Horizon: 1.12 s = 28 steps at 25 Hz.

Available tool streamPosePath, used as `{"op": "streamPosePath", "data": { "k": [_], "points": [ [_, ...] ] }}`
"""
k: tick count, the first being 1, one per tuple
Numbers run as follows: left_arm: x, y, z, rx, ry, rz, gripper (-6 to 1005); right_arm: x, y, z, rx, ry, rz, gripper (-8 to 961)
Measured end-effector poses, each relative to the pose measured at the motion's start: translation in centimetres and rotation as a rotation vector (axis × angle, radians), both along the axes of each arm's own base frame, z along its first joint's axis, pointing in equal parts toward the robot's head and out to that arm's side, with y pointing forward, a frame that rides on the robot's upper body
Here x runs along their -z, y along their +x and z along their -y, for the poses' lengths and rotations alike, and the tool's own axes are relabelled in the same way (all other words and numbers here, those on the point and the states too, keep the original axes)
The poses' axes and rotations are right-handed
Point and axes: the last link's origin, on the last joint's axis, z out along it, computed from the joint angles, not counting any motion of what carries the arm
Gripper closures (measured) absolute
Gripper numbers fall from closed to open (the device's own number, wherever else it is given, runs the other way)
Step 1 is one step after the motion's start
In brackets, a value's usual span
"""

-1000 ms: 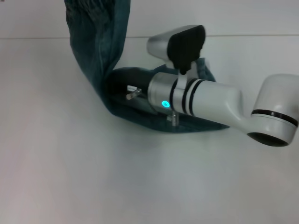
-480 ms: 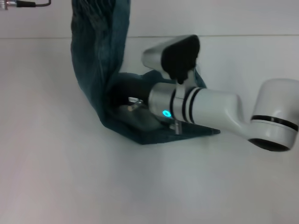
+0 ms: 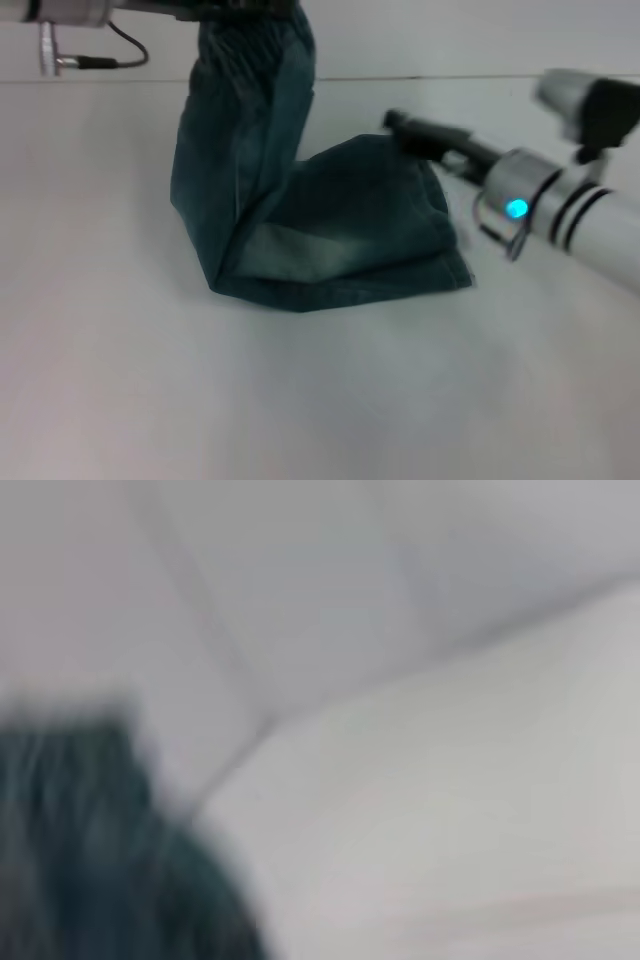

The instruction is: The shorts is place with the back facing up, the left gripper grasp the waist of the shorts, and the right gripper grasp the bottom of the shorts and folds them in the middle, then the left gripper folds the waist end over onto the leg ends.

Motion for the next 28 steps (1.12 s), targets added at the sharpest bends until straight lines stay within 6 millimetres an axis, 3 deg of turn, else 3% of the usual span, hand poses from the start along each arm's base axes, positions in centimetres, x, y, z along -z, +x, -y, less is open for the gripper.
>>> {"op": "streamPosePath", "data": {
  "k": [6,9,10,18,28],
  "points": [
    [4.1,1.0,0.7,0.059,-0.036,-0.031,929,-5.8,2.4,-1.0,0.043,0.233,-0.130,875],
    [6.4,1.3,1.2,0.094,-0.045,-0.047,912,-7.4,3.3,-1.2,0.072,0.306,-0.167,870],
    [8.2,1.3,1.6,0.119,-0.071,-0.053,906,-7.9,3.6,-1.2,0.089,0.327,-0.178,868],
    [11.7,0.0,2.5,0.123,-0.114,-0.057,860,-7.6,4.1,-1.1,0.114,0.320,-0.168,853],
    [13.2,-1.3,3.0,0.086,-0.113,-0.014,803,-6.7,3.9,-1.1,0.128,0.294,-0.161,834]
  ]
}}
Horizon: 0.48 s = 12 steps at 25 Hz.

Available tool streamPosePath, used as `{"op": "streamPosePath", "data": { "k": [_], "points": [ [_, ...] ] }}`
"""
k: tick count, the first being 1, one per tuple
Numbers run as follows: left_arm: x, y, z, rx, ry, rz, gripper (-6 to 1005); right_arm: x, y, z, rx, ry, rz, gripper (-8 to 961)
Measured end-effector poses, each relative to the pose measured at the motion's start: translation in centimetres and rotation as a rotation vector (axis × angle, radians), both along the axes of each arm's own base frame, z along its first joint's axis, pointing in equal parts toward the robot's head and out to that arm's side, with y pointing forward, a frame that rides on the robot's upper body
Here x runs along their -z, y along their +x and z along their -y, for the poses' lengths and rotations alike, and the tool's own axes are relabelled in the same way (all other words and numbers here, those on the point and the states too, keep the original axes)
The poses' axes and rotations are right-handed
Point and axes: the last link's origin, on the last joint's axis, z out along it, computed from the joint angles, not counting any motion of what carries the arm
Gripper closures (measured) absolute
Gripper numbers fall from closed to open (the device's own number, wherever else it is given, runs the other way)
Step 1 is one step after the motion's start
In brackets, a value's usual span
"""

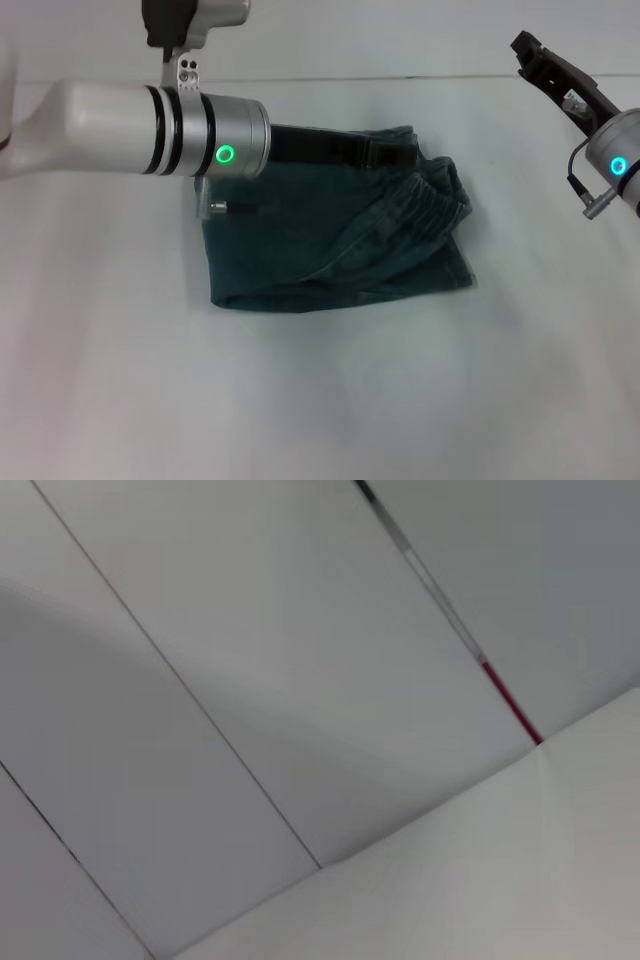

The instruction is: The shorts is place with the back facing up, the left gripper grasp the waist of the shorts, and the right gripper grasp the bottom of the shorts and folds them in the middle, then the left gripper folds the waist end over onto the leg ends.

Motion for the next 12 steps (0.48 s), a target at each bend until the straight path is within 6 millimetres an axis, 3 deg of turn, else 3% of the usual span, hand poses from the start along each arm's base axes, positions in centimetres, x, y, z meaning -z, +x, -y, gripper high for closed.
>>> {"op": "streamPosePath", "data": {
  "k": [5,8,12],
  "points": [
    [-1.0,-0.6,0.8,0.008,0.036,0.152,774,0.4,-0.3,0.1,-0.031,-0.023,0.036,825],
    [-2.6,-1.5,1.6,0.020,0.065,0.241,549,0.3,-0.8,1.0,-0.131,-0.052,0.050,819],
    [-5.3,-3.7,3.1,0.022,0.116,0.319,407,-0.5,-1.0,1.9,-0.233,-0.100,0.059,812]
  ]
}}
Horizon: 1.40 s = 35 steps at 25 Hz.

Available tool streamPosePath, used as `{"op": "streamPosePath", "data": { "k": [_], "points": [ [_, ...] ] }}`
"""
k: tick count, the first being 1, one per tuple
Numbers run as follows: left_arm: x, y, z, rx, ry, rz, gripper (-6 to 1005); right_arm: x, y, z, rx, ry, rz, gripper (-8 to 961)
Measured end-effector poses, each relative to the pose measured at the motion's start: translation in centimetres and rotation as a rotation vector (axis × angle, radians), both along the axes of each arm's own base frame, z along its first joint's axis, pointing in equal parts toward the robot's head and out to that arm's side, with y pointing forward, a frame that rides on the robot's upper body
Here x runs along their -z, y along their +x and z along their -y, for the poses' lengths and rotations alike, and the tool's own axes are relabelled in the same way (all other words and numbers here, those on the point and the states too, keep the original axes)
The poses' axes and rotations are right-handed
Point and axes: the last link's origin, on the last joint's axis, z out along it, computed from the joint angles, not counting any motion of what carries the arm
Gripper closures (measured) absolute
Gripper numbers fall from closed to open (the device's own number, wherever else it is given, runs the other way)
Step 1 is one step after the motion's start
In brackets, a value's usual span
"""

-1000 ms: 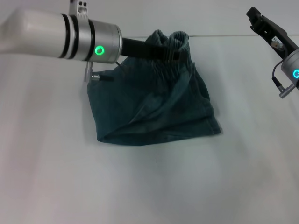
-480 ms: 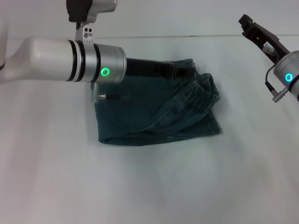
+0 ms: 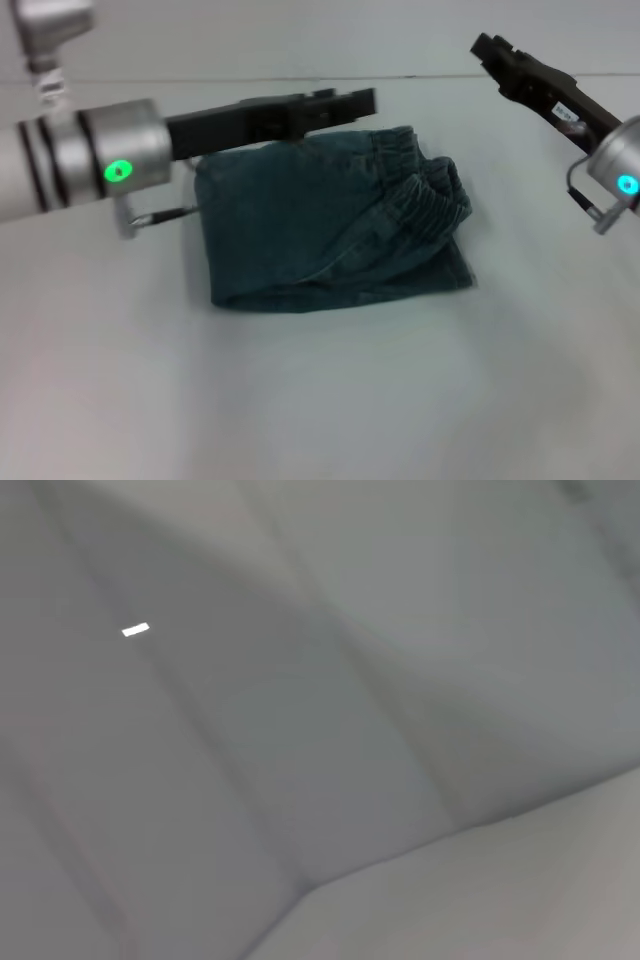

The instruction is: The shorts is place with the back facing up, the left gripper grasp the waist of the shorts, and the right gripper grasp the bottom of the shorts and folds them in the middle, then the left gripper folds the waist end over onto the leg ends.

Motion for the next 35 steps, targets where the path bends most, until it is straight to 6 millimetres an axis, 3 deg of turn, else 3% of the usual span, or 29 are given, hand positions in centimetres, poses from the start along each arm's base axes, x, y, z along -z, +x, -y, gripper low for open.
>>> {"op": "streamPosePath", "data": {
  "k": [2,7,12,18,24,35],
  "points": [
    [-1.3,-1.7,1.0,-0.015,0.017,0.025,336,-0.9,-0.1,0.7,-0.074,-0.062,0.018,808],
    [-3.7,-6.4,4.0,-0.060,0.060,0.051,114,-3.2,-0.3,3.8,-0.272,-0.241,0.088,569],
    [-4.7,-9.7,6.6,-0.097,0.029,-0.018,50,-5.8,1.5,8.0,-0.379,-0.369,0.202,366],
    [-5.2,-11.4,8.7,-0.088,-0.043,-0.105,50,-7.1,4.5,11.0,-0.323,-0.492,0.250,173],
    [-4.7,-11.2,8.9,-0.053,-0.094,-0.148,50,-6.1,5.4,11.7,-0.281,-0.539,0.267,173],
    [-4.5,-10.7,8.7,-0.033,-0.115,-0.153,50,-5.4,4.7,10.9,-0.288,-0.556,0.283,173]
  ]
}}
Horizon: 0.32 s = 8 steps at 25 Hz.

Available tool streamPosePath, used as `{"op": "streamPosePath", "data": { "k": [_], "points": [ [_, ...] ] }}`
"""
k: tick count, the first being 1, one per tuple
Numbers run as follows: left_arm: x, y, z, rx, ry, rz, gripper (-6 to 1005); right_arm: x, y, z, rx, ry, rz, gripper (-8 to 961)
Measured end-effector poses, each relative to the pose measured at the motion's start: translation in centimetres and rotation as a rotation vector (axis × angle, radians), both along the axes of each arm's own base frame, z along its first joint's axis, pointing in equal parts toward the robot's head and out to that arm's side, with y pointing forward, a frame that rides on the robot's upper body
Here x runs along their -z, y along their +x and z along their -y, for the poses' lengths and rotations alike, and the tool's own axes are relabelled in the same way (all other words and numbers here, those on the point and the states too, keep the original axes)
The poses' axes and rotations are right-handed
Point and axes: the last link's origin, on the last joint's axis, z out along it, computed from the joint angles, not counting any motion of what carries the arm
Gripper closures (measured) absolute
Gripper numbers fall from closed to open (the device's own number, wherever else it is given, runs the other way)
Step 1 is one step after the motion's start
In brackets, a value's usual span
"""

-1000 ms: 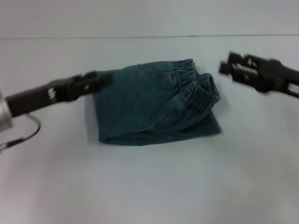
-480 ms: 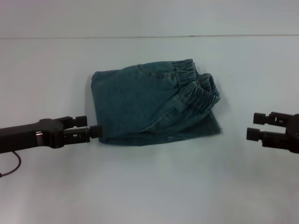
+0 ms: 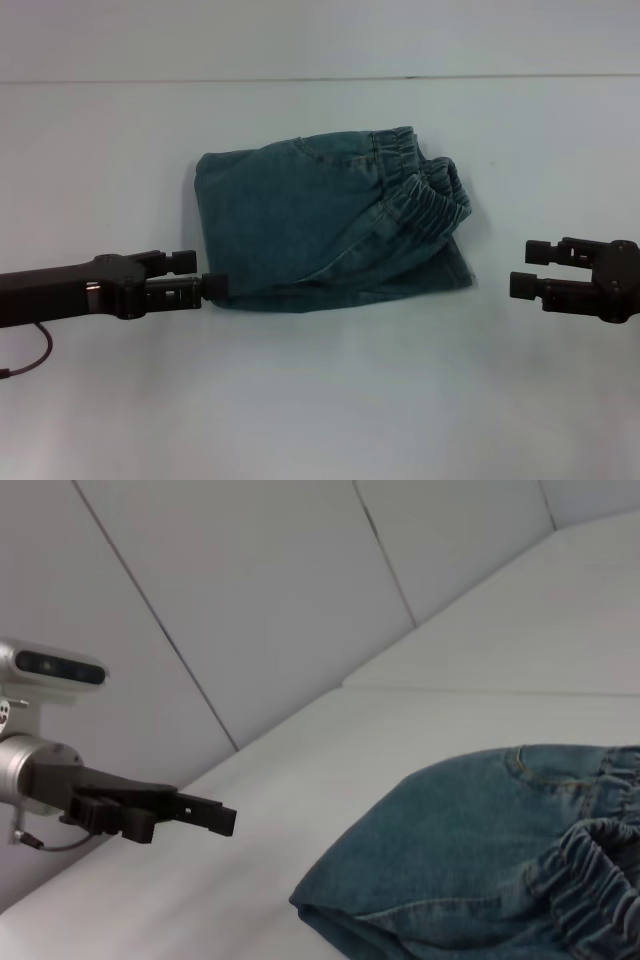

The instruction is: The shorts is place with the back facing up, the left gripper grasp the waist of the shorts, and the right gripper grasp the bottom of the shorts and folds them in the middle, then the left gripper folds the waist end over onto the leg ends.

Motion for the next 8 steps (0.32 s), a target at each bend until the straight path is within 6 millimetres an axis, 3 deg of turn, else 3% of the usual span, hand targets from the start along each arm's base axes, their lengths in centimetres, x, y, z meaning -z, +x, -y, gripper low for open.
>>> {"op": "streamPosePath", "data": {
  "k": [8],
  "points": [
    [0.08,0.23,0.02,0.009,-0.011,0.005,50,0.41,-0.12,-0.59,0.012,-0.020,0.030,173]
  ]
}}
